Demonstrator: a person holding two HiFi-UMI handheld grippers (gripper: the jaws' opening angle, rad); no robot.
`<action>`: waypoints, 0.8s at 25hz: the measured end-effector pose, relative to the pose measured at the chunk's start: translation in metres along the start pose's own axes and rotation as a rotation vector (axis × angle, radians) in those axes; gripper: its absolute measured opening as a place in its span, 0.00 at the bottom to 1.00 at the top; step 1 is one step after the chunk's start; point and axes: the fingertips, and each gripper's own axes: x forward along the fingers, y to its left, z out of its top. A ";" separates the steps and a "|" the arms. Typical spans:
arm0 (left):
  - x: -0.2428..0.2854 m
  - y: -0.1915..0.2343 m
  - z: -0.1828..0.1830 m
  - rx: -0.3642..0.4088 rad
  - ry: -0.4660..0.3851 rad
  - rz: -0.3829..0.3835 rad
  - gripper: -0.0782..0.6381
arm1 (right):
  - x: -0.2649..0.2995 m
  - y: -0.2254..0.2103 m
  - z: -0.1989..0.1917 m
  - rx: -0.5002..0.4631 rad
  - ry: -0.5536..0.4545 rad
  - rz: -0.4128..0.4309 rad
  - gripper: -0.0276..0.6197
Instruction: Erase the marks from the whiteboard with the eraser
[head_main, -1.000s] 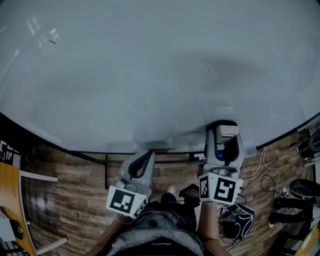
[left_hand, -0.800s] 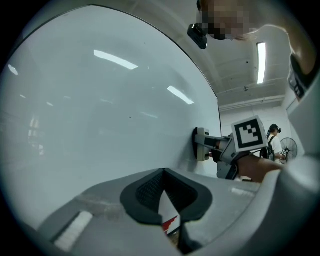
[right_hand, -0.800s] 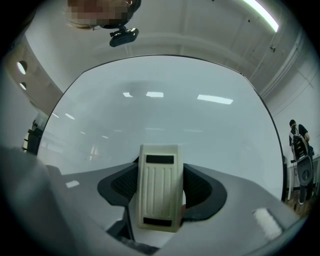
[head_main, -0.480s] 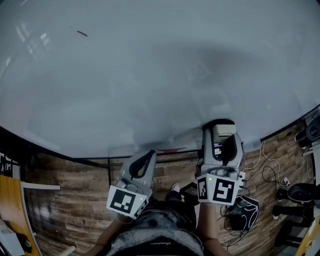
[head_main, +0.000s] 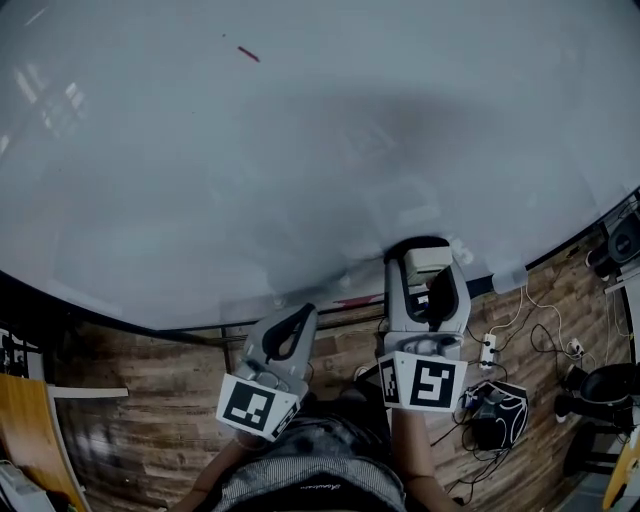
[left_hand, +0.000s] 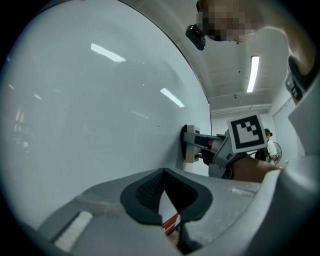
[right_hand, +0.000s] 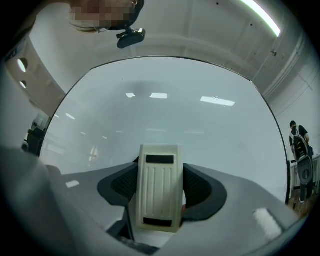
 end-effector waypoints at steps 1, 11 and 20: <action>-0.003 0.001 0.000 0.000 0.001 -0.001 0.11 | 0.000 0.005 0.001 -0.002 -0.001 0.001 0.45; -0.052 0.039 -0.015 -0.012 0.026 0.024 0.11 | 0.000 0.079 0.000 -0.029 -0.007 0.033 0.45; -0.087 0.051 -0.019 -0.027 0.023 0.057 0.11 | -0.005 0.125 0.004 -0.038 -0.027 0.098 0.45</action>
